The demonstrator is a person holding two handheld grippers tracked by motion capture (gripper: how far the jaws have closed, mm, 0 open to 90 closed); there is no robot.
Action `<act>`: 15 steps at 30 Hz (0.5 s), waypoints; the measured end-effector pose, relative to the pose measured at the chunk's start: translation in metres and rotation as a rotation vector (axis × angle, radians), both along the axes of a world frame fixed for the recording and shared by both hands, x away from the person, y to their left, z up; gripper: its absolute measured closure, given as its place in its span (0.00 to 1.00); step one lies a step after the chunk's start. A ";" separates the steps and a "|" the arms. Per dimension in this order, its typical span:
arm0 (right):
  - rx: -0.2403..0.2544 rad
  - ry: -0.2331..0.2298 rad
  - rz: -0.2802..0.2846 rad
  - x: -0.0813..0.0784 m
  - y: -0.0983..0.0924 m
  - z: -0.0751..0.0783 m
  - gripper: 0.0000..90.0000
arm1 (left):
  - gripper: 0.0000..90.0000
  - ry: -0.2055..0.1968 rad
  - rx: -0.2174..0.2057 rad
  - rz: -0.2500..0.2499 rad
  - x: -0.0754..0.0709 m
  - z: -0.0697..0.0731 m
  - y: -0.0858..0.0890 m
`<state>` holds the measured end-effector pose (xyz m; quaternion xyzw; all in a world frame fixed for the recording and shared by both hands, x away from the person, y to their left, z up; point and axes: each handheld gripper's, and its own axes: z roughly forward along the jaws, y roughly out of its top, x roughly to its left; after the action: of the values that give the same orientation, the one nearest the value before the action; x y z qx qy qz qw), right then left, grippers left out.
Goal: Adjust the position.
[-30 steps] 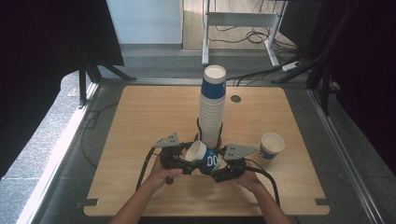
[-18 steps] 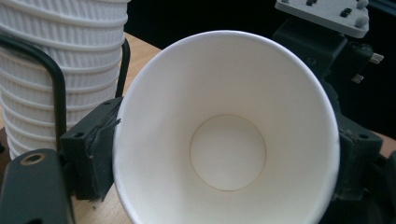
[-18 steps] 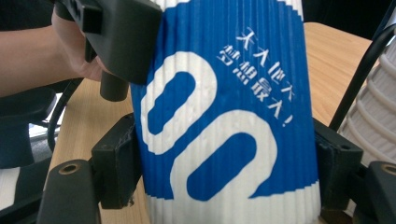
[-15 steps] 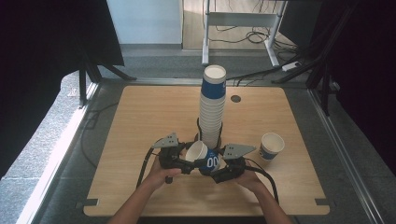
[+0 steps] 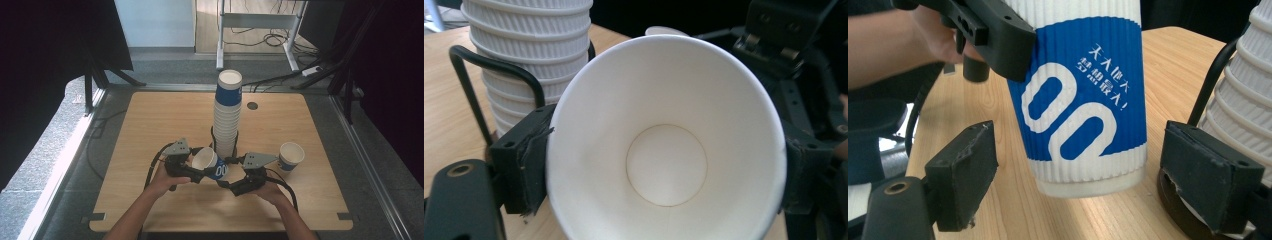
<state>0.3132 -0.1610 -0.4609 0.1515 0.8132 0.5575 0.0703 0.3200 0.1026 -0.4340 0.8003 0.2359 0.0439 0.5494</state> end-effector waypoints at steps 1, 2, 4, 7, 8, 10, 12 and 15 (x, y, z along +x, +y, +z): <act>-0.007 -0.003 0.001 0.000 0.000 0.000 0.17 | 0.17 0.000 0.000 0.000 0.000 0.000 0.000; -0.011 -0.004 -0.002 0.000 0.001 0.000 0.17 | 0.17 -0.007 0.028 0.002 0.000 0.002 -0.002; -0.018 -0.007 -0.006 0.000 0.002 0.000 0.17 | 0.17 -0.011 0.056 -0.002 0.000 0.004 -0.005; -0.021 -0.006 -0.007 0.000 0.003 -0.001 0.17 | 0.17 -0.017 0.094 -0.005 0.000 0.006 -0.009; -0.024 -0.007 -0.006 -0.001 0.003 -0.001 0.17 | 0.17 -0.019 0.103 -0.004 -0.001 0.006 -0.009; -0.027 -0.007 -0.007 -0.001 0.004 -0.002 0.17 | 0.17 -0.024 0.120 -0.007 -0.001 0.006 -0.011; -0.026 -0.008 -0.008 -0.001 0.004 -0.002 0.17 | 0.17 -0.031 0.136 -0.010 -0.001 0.007 -0.012; -0.023 -0.009 -0.010 -0.002 0.004 -0.001 0.17 | 0.17 -0.037 0.150 -0.008 -0.001 0.009 -0.013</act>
<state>0.3116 -0.1570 -0.4623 0.1524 0.8184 0.5485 0.0784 0.3185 0.0896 -0.4247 0.8393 0.2187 0.0743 0.4922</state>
